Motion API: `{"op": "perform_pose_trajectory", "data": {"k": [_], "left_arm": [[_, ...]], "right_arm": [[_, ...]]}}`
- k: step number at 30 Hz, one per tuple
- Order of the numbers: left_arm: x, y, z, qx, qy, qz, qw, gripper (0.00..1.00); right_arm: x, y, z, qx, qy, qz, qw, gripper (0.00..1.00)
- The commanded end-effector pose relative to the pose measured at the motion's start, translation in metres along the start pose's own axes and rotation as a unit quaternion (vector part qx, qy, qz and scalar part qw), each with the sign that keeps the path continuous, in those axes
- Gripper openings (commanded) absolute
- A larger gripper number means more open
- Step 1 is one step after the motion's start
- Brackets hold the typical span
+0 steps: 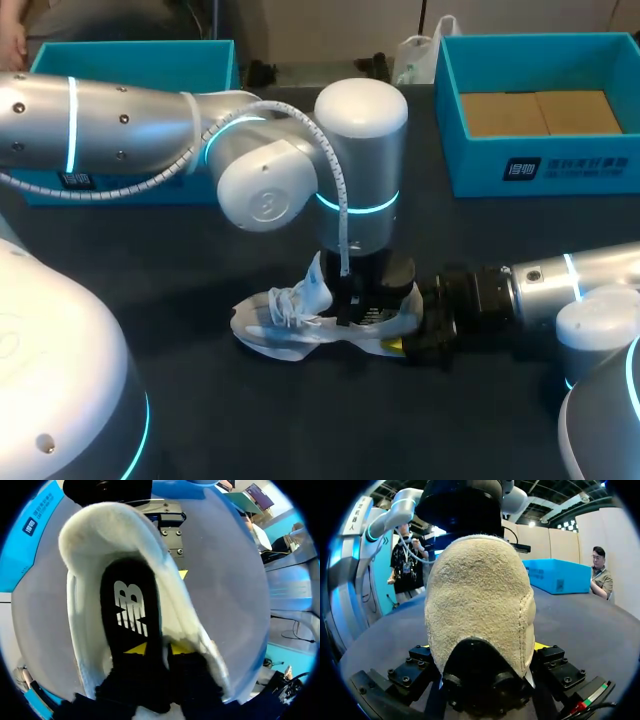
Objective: Take the shoe out of the shoebox, open the shoe tongue, remove and reinsert the insole, then place the shoe into the shoebox
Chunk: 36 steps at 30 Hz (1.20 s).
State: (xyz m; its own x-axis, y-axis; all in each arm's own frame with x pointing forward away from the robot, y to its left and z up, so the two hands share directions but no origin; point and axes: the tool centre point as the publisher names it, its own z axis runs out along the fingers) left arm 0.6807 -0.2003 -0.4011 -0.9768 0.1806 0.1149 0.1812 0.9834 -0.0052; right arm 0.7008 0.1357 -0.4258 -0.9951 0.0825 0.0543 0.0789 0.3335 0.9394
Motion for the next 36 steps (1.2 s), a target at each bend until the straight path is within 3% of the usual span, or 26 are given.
{"op": "perform_pose_trajectory", "data": {"k": [1, 19, 28, 36], "left_arm": [[0.004, -0.003, 0.007, -0.002, -0.015, 0.000, 1.000, 0.36], [-0.025, 0.000, 0.013, -0.011, -0.081, -0.026, 0.996, 0.40], [-0.026, 0.001, 0.020, -0.018, -0.109, -0.023, 0.994, 0.43], [-0.042, 0.001, 0.021, -0.027, -0.132, -0.052, 0.990, 0.31]], "right_arm": [[0.001, -0.001, 0.004, 0.002, -0.001, 0.000, 1.000, 0.00], [0.001, -0.001, 0.004, 0.002, -0.001, 0.000, 1.000, 0.00], [0.001, -0.001, 0.004, 0.002, -0.001, 0.000, 1.000, 0.00], [0.001, -0.001, 0.004, 0.002, -0.001, 0.000, 1.000, 0.00]]}}
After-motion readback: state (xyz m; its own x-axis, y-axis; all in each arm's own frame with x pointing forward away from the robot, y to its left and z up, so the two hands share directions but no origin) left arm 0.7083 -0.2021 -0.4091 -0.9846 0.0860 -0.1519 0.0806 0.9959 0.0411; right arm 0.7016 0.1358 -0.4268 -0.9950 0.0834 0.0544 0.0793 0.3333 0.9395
